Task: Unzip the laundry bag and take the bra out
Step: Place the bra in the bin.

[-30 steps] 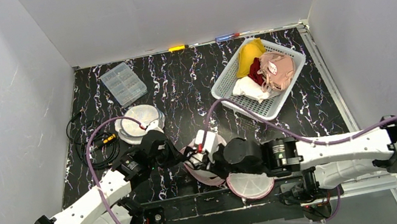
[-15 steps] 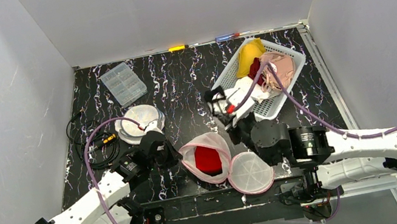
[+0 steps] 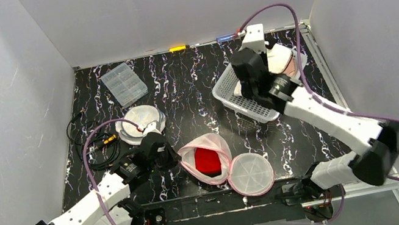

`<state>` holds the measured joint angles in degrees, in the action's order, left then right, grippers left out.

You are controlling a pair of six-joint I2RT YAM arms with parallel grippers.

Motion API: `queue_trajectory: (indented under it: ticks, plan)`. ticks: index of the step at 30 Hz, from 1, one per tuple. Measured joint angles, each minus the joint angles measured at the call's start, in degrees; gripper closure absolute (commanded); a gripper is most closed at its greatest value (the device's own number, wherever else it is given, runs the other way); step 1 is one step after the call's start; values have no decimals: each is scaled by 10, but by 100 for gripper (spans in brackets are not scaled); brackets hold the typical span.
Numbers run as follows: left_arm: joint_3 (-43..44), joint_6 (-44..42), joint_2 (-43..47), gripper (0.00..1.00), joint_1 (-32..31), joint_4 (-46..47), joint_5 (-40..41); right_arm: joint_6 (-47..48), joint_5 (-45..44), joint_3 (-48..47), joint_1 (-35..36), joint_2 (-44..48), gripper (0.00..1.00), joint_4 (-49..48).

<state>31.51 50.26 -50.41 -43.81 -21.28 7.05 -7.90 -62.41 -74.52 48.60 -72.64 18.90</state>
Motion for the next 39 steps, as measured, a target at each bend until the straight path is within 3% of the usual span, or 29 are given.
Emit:
queue_trajectory:
  ticks: [6, 15, 30, 35, 39]
  plan:
    - [0, 3, 6, 100, 0, -3, 10, -55, 69, -15, -139, -129, 99, 8]
    - [-10, 5, 10, 100, 0, -12, 13, -74, 130, -31, -178, -252, 99, 12]
    - [-28, 10, 14, 100, 0, -15, 10, -86, 170, 23, -174, -229, 99, -8]
    - [-28, 9, 14, 100, 0, -14, 10, -54, 148, -17, -180, -177, 99, -5]
    - [-28, 9, 10, 100, 0, -12, 10, -46, 148, -47, -227, -165, 99, -20]
